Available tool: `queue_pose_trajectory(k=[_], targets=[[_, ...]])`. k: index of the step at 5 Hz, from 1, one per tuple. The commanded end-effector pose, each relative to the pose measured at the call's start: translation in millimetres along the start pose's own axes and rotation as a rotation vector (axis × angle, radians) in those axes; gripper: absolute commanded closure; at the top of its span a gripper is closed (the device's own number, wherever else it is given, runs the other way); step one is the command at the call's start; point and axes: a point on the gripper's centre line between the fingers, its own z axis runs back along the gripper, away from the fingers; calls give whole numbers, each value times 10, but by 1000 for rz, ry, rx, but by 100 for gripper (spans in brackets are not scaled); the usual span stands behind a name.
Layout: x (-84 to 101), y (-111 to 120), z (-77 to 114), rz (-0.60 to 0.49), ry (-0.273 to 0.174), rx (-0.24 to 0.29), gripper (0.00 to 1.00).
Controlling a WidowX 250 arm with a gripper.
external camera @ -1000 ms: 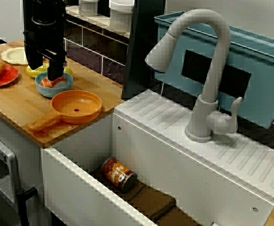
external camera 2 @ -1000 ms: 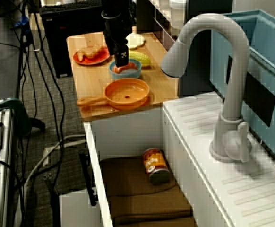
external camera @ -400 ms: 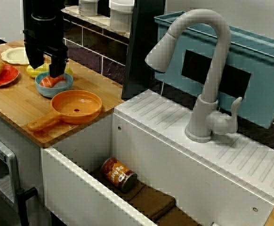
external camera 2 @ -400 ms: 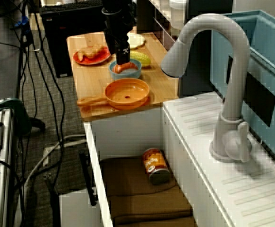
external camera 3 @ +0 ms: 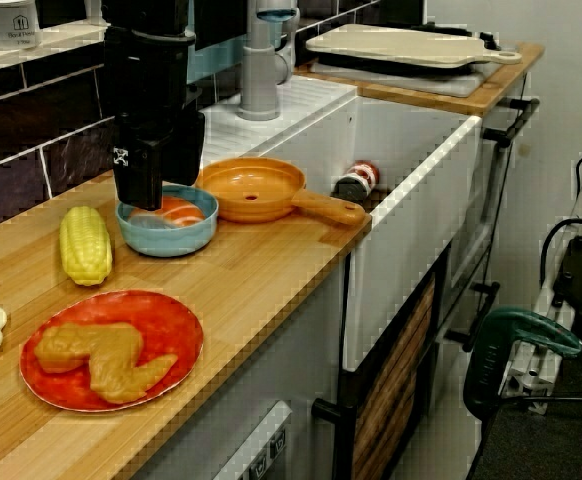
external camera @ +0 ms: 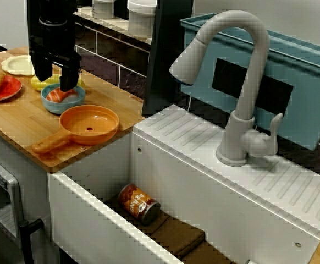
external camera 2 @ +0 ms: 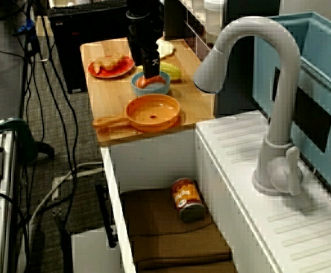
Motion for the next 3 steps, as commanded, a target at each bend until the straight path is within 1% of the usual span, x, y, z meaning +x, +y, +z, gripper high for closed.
queue_pose_trajectory(k=[1, 3], targets=[[87, 3, 137, -9, -45, 22, 0], [124, -16, 100, -11, -37, 32, 0]])
